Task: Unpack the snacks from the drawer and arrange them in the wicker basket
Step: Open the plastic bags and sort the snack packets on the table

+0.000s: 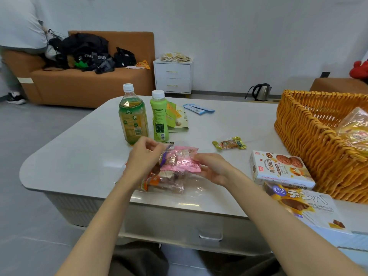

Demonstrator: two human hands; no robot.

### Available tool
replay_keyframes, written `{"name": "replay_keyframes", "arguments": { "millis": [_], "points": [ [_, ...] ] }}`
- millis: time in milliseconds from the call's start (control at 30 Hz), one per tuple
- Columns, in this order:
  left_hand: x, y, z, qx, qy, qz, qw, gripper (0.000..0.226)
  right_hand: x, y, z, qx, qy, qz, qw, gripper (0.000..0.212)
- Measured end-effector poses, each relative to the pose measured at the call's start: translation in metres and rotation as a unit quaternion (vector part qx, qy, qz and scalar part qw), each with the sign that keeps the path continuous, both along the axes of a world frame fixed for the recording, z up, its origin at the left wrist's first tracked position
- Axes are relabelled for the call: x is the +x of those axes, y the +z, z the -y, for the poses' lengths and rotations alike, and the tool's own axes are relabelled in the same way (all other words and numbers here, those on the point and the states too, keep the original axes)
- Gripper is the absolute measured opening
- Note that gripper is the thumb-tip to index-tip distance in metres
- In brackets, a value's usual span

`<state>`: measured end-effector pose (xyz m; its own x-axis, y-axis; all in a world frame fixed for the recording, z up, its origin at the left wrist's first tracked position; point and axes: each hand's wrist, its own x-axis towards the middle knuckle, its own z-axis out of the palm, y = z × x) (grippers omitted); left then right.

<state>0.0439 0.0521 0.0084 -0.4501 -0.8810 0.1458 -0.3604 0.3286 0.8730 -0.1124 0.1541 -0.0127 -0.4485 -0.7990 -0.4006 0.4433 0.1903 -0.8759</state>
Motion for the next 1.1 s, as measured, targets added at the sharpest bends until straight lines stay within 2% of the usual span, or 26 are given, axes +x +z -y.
{"name": "replay_keyframes", "arguments": {
  "millis": [100,167,267,333,467,533,633,667,833,967,1033,1067,1100],
  "points": [
    [0.003,-0.011,0.023,-0.051,0.104,0.096,0.989,0.029,0.006,-0.005,0.008,-0.010,-0.054,0.009,0.998,0.006],
    [0.003,-0.018,0.035,-0.006,0.104,0.146,0.984,0.042,0.009,-0.007,0.012,0.022,-0.082,-0.016,0.996,0.013],
    [0.003,-0.026,0.045,0.091,0.053,0.119,0.987,0.058,0.014,-0.009,0.020,0.014,-0.120,-0.015,0.993,0.018],
    [0.004,-0.027,0.046,0.121,0.043,0.094,0.987,0.071,0.017,-0.009,0.024,-0.007,-0.124,-0.009,0.992,0.017],
    [0.007,-0.027,0.051,0.142,0.048,0.074,0.986,0.062,0.016,0.001,0.026,-0.034,-0.056,0.039,0.997,0.008],
    [0.009,-0.028,0.052,0.139,0.046,0.074,0.986,0.067,0.012,0.005,0.023,-0.047,-0.015,0.072,0.996,0.012],
    [0.011,-0.029,0.052,0.136,0.043,0.061,0.988,0.066,0.011,0.004,0.022,-0.044,0.005,0.050,0.998,0.007],
    [0.011,-0.030,0.053,0.137,0.041,0.052,0.988,0.065,0.012,0.003,0.024,-0.036,0.000,0.036,0.999,0.003],
    [0.007,-0.033,0.053,0.132,0.033,0.038,0.990,0.067,0.008,-0.004,0.029,0.043,-0.008,-0.064,0.997,0.013],
    [0.003,-0.034,0.051,0.056,0.034,0.112,0.992,0.078,-0.021,0.010,0.007,0.092,0.094,-0.157,0.979,0.016],
    [0.002,-0.032,0.050,-0.010,0.054,0.171,0.984,0.072,-0.036,0.014,0.002,0.109,0.081,-0.241,0.961,0.014],
    [0.002,-0.032,0.049,-0.039,0.062,0.191,0.979,0.066,-0.045,0.012,0.003,0.123,0.048,-0.318,0.939,0.015],
    [0.002,-0.032,0.048,-0.057,0.066,0.203,0.975,0.062,-0.055,0.008,0.005,0.145,0.013,-0.417,0.897,0.018]
  ]
}}
